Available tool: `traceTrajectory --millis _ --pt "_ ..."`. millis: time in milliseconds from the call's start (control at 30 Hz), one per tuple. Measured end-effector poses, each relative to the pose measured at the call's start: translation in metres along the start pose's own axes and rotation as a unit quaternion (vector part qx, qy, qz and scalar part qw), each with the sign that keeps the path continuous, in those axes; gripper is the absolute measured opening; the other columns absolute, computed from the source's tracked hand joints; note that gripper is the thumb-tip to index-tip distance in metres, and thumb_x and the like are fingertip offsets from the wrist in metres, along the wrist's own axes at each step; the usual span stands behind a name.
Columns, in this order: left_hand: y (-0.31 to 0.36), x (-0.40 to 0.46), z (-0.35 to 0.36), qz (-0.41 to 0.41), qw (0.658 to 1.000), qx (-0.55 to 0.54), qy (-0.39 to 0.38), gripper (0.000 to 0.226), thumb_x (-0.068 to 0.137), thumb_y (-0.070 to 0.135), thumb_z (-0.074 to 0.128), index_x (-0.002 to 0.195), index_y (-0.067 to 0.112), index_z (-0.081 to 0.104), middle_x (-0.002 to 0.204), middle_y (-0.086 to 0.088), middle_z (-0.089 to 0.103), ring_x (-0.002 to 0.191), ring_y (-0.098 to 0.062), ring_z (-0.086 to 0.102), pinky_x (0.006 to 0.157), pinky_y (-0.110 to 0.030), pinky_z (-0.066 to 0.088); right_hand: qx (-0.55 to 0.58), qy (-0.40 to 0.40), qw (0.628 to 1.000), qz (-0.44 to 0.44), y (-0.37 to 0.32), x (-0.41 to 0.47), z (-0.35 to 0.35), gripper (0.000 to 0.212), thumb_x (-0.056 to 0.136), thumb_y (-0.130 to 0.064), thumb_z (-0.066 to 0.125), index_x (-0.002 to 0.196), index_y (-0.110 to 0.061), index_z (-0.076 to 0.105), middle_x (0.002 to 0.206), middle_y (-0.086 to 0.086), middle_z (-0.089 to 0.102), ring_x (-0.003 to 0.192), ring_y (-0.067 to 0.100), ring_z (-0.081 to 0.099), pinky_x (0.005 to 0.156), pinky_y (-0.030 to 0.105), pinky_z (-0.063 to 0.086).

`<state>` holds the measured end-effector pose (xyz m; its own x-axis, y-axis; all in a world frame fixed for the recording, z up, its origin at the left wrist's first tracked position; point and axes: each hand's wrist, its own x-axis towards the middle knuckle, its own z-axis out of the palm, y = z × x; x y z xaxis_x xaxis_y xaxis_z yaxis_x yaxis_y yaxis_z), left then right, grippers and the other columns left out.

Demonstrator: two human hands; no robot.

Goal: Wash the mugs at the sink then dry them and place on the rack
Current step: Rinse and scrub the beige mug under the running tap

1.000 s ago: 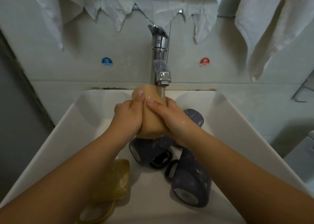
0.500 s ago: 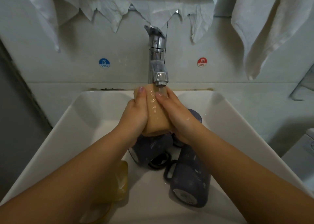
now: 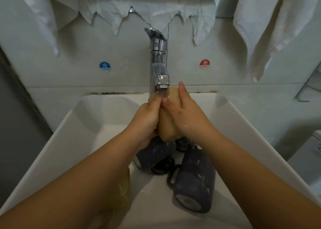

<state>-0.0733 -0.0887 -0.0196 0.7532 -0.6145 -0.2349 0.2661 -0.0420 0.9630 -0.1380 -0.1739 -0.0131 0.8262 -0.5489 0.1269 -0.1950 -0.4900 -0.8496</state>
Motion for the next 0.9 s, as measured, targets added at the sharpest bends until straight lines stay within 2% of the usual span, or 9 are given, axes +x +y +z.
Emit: traceTrajectory --millis 167,233,333,433,533,600,700,767,900 --pt "0.0 -0.001 -0.001 -0.044 0.998 -0.004 -0.052 0.071 0.079 0.065 0.055 0.132 0.018 0.054 0.118 -0.006 0.068 0.106 -0.023 0.065 0.09 -0.042 0.053 -0.003 -0.045 0.999 -0.002 0.007 -0.004 -0.007 0.092 0.085 -0.052 0.058 0.15 -0.041 -0.006 0.144 0.003 0.04 0.123 0.022 0.049 0.102 0.042 0.044" --pt "-0.002 0.0 -0.004 -0.049 0.998 0.007 -0.05 0.08 0.067 0.068 0.06 0.13 0.019 0.055 0.116 -0.006 0.069 0.105 -0.024 0.066 0.088 -0.042 0.054 0.01 -0.055 0.998 -0.013 0.008 -0.006 -0.007 0.091 0.086 -0.048 0.06 0.15 -0.041 -0.005 0.142 0.001 0.042 0.122 0.02 0.049 0.102 0.04 0.044" --pt "0.0 0.004 -0.011 -0.046 0.998 0.037 -0.02 0.07 0.08 0.071 0.051 0.127 0.019 0.058 0.113 -0.009 0.069 0.101 -0.026 0.066 0.085 -0.042 0.055 0.014 -0.071 0.997 -0.022 0.008 -0.007 -0.003 0.089 0.089 -0.047 0.058 0.15 -0.041 -0.007 0.137 -0.007 0.044 0.119 0.014 0.049 0.097 0.032 0.043" --pt "0.001 0.003 -0.016 -0.027 0.997 0.067 0.005 0.067 0.09 0.066 0.04 0.132 0.015 0.053 0.111 -0.005 0.066 0.097 -0.023 0.063 0.087 -0.041 0.051 0.036 -0.075 0.996 -0.027 0.009 -0.006 0.005 0.089 0.088 -0.05 0.059 0.15 -0.043 -0.006 0.143 -0.008 0.043 0.124 0.018 0.049 0.104 0.04 0.043" --pt "0.004 0.0 -0.028 -0.036 0.996 0.084 0.016 0.062 0.09 0.066 0.039 0.125 0.017 0.051 0.102 -0.003 0.061 0.09 -0.021 0.059 0.077 -0.036 0.049 0.064 -0.109 0.991 -0.045 0.007 -0.006 0.009 0.083 0.087 -0.039 0.065 0.15 -0.04 0.01 0.117 -0.022 0.049 0.11 0.008 0.053 0.093 0.027 0.048" --pt "0.008 -0.001 -0.039 -0.065 0.996 0.065 0.016 0.053 0.087 0.064 0.048 0.112 0.018 0.052 0.105 -0.005 0.062 0.096 -0.027 0.061 0.071 -0.038 0.053 0.07 -0.117 0.989 -0.064 0.008 -0.006 0.009 0.074 0.084 -0.031 0.071 0.142 -0.039 0.026 0.112 -0.02 0.051 0.103 0.005 0.055 0.087 0.022 0.05" --pt "0.01 -0.003 -0.05 -0.064 0.996 0.054 0.009 0.04 0.081 0.056 0.061 0.103 0.023 0.053 0.11 -0.007 0.061 0.098 -0.03 0.063 0.067 -0.039 0.056 0.049 -0.121 0.987 -0.089 0.011 -0.005 0.012 0.078 0.082 -0.03 0.073 0.145 -0.037 0.027 0.13 -0.011 0.049 0.113 0.011 0.054 0.093 0.03 0.051" --pt "0.008 -0.003 -0.052 -0.055 0.996 0.069 0.017 0.053 0.079 0.054 0.066 0.115 0.017 0.055 0.113 -0.01 0.063 0.097 -0.03 0.065 0.067 -0.039 0.058 0.047 -0.127 0.986 -0.093 0.014 -0.003 0.017 0.08 0.082 -0.038 0.071 0.148 -0.042 0.024 0.139 -0.01 0.044 0.119 0.012 0.051 0.099 0.034 0.049" --pt "0.003 -0.002 -0.044 -0.027 0.998 0.041 0.046 0.059 0.081 0.051 0.066 0.124 0.012 0.052 0.112 -0.009 0.063 0.097 -0.027 0.064 0.068 -0.038 0.058 0.08 -0.071 0.991 -0.083 0.017 0.001 0.025 0.053 0.091 -0.051 0.053 0.141 -0.047 0.037 0.138 -0.006 0.051 0.12 0.016 0.053 0.102 0.039 0.046"
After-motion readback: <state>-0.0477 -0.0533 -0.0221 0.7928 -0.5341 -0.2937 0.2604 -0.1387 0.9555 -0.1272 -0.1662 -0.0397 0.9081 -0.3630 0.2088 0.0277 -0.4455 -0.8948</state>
